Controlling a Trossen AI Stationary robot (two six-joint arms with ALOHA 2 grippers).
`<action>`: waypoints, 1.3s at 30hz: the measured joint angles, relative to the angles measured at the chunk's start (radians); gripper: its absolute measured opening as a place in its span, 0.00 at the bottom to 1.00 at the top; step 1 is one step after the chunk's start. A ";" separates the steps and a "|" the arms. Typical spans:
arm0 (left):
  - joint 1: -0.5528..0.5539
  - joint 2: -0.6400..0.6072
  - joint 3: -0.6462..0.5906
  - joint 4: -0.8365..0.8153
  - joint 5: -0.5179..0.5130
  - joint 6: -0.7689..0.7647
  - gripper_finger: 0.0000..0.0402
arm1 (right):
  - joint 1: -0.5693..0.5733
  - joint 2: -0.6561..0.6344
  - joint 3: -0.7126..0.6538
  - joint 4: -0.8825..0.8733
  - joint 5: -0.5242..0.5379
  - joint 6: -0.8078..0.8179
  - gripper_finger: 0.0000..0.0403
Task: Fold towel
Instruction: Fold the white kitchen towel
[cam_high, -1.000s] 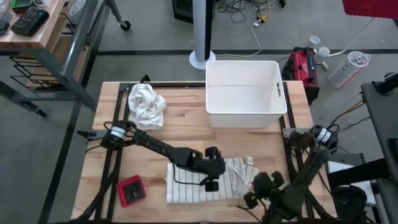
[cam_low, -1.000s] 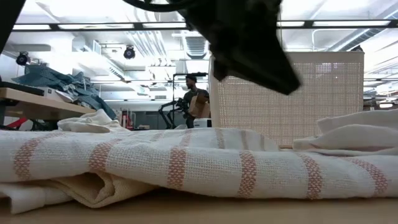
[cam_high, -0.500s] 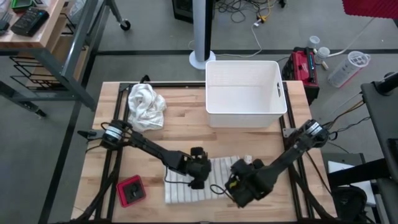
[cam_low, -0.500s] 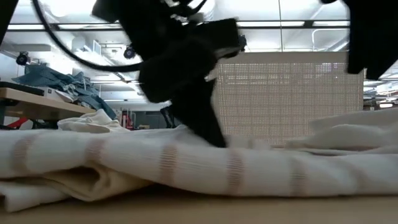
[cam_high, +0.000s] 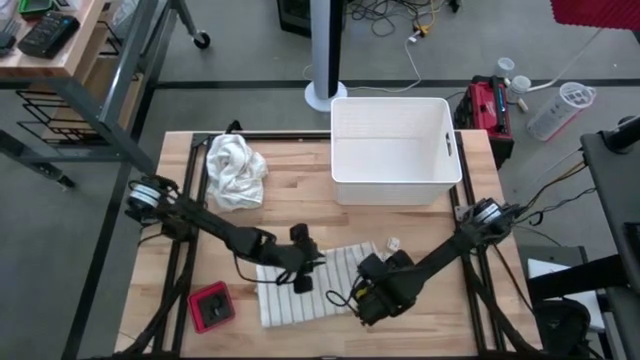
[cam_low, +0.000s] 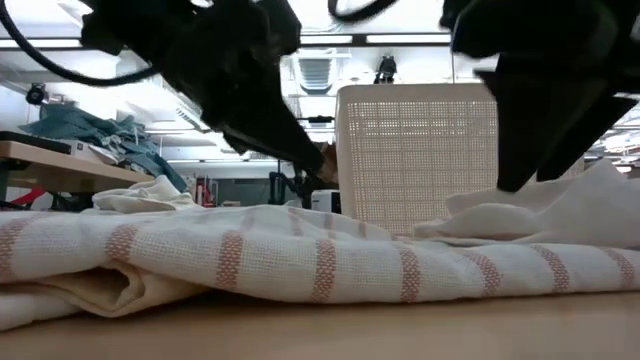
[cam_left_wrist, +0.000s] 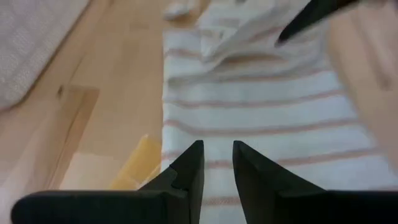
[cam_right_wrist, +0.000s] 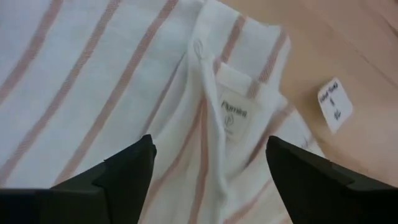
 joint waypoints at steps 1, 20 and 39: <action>-0.001 -0.011 -0.010 0.024 0.000 0.000 0.19 | -0.009 0.011 0.000 0.005 0.000 -0.015 0.74; -0.003 -0.020 -0.097 0.134 0.009 -0.003 0.19 | -0.093 0.072 0.001 0.017 -0.016 -0.091 0.37; -0.014 -0.019 -0.089 0.136 0.010 -0.008 0.19 | -0.067 -0.079 -0.006 -0.040 -0.037 -0.106 0.00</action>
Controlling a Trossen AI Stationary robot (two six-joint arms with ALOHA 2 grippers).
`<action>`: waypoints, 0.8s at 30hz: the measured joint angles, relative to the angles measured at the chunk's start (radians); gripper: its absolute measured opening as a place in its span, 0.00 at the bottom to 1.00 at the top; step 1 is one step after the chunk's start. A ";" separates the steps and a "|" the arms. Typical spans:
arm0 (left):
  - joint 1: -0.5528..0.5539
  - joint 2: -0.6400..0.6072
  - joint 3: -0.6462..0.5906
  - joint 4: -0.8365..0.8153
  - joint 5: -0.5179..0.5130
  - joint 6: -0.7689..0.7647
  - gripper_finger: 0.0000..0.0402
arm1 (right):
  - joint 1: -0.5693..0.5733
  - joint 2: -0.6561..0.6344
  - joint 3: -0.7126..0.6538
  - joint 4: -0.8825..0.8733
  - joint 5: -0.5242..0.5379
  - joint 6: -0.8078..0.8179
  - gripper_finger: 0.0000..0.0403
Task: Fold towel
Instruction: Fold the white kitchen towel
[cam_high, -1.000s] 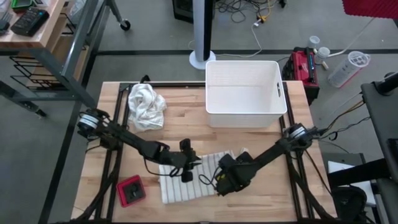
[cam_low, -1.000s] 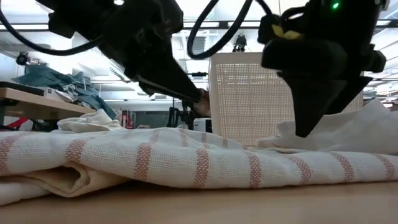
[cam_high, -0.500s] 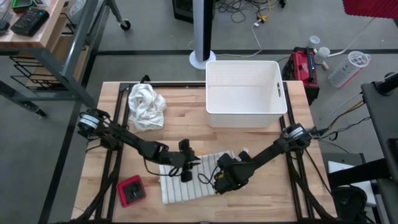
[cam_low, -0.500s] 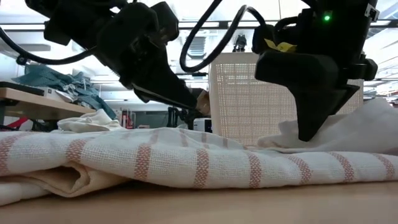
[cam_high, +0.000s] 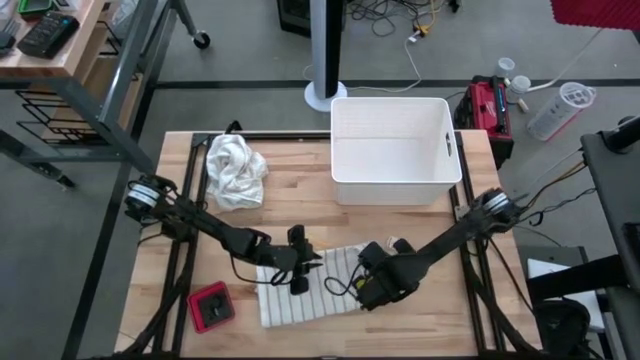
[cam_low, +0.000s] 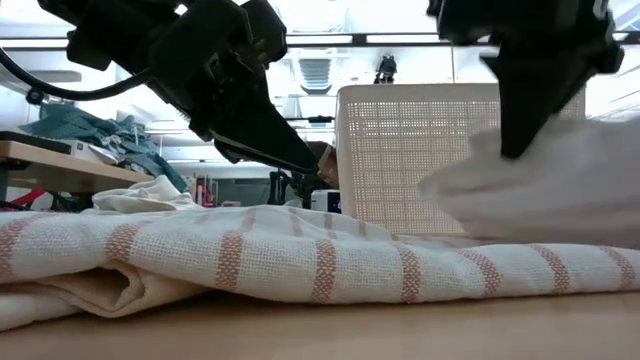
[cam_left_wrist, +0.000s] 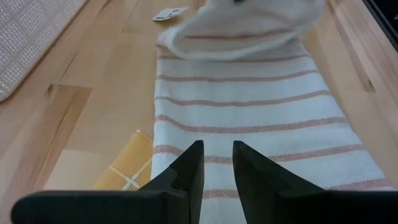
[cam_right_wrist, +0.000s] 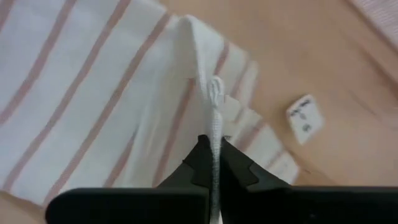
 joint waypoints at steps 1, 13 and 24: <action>0.000 0.000 0.000 0.000 0.000 0.000 0.19 | 0.000 -0.020 0.000 -0.015 0.002 0.006 0.00; -0.005 0.000 0.000 0.000 0.001 0.000 0.19 | 0.015 -0.069 -0.045 -0.117 0.002 0.099 0.00; -0.012 0.000 0.000 -0.002 0.002 -0.007 0.19 | 0.111 -0.084 -0.302 -0.068 -0.068 0.493 0.16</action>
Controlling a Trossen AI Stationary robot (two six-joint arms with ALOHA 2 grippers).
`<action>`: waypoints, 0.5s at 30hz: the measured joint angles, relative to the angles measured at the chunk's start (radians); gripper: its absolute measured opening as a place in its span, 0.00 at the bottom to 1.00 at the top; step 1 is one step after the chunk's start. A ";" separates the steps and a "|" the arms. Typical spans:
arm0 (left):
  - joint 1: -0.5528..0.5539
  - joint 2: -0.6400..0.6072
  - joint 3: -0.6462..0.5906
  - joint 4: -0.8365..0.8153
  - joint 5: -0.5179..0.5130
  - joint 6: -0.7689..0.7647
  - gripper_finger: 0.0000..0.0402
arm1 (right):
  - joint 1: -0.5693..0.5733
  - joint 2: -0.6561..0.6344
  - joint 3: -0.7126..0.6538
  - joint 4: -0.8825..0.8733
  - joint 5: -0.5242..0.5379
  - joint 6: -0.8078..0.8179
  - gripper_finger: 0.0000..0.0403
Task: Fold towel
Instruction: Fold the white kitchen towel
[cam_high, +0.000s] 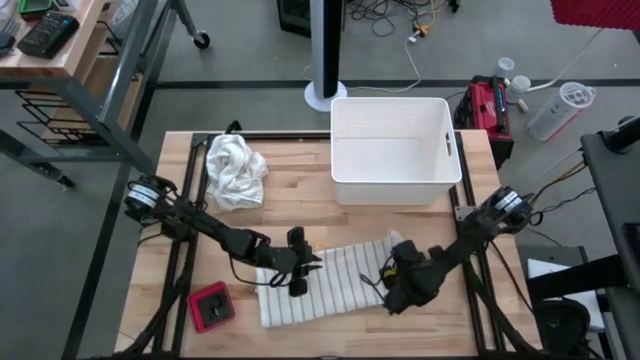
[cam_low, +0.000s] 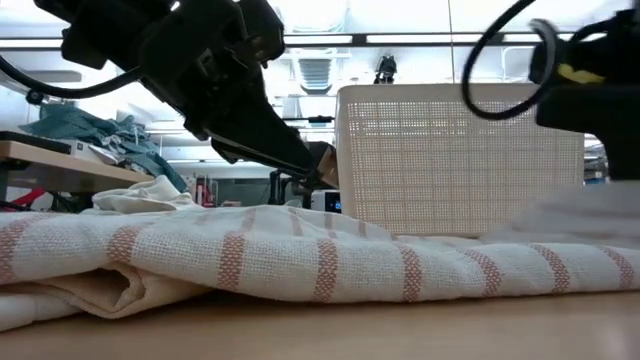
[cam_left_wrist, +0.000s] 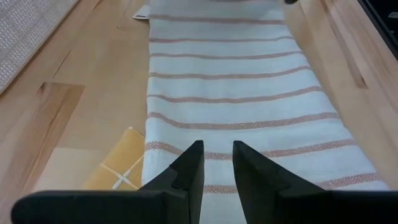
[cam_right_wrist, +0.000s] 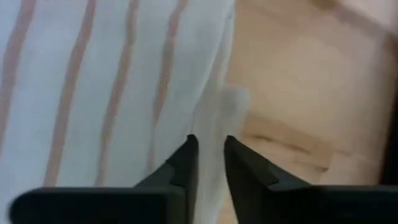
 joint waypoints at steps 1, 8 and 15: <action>0.000 0.000 0.000 0.000 0.000 0.000 0.19 | 0.010 -0.005 -0.011 0.021 0.000 0.012 0.20; 0.000 0.000 0.000 0.004 0.019 0.001 0.19 | 0.109 -0.038 -0.050 0.036 -0.009 0.133 0.39; -0.001 0.025 0.003 0.140 0.054 -0.032 0.19 | 0.212 -0.158 -0.104 0.039 0.005 0.217 0.47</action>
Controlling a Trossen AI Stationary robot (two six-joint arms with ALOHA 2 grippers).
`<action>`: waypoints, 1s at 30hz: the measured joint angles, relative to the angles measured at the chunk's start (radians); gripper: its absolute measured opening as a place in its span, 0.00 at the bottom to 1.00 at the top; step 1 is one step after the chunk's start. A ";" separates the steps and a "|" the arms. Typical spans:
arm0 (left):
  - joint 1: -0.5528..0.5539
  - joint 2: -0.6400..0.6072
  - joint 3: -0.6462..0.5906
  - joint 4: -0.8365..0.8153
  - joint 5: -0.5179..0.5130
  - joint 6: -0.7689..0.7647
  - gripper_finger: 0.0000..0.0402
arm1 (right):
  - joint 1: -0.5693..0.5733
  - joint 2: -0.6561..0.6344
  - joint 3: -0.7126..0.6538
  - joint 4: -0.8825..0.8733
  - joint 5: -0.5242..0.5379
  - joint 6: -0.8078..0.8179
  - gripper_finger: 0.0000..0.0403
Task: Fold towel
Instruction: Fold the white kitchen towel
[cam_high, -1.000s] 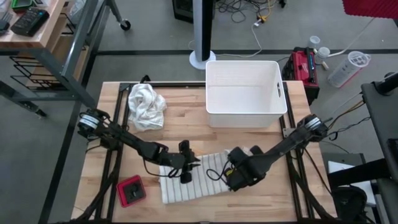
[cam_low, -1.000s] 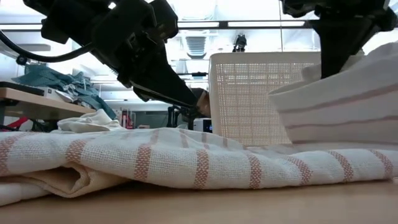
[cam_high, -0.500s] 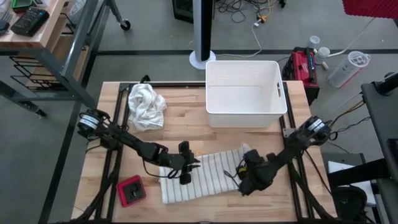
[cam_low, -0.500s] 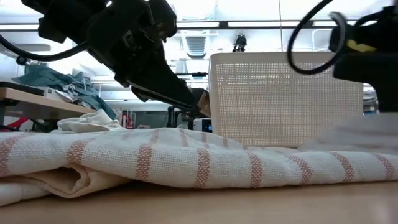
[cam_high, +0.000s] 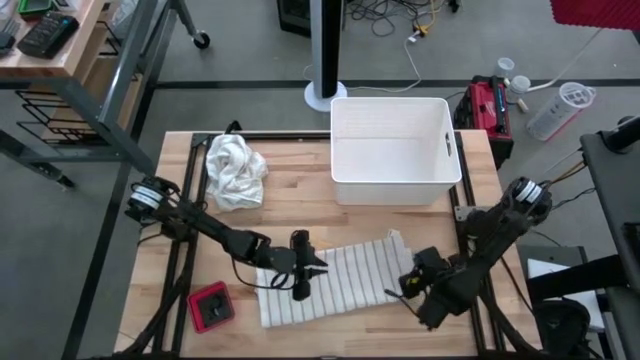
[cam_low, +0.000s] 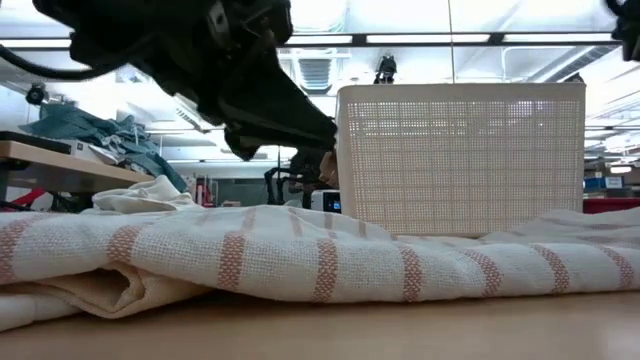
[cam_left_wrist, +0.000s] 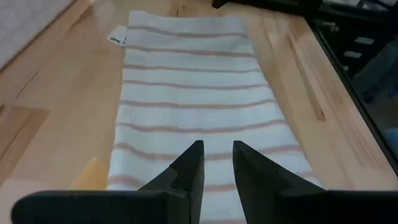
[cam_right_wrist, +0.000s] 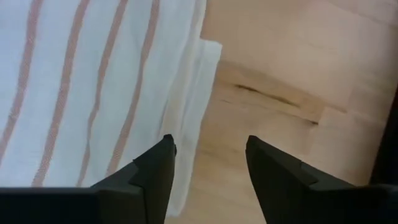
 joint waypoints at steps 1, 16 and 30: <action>0.000 0.014 0.001 0.020 0.004 0.001 0.19 | 0.007 -0.021 -0.016 0.006 0.009 0.006 0.48; 0.003 0.409 0.499 -0.407 0.088 0.038 0.19 | -0.001 -0.173 -0.361 0.456 0.150 0.029 0.55; 0.008 0.479 0.606 -0.492 0.094 0.151 0.19 | -0.009 -0.074 -0.397 0.860 0.274 -0.142 0.54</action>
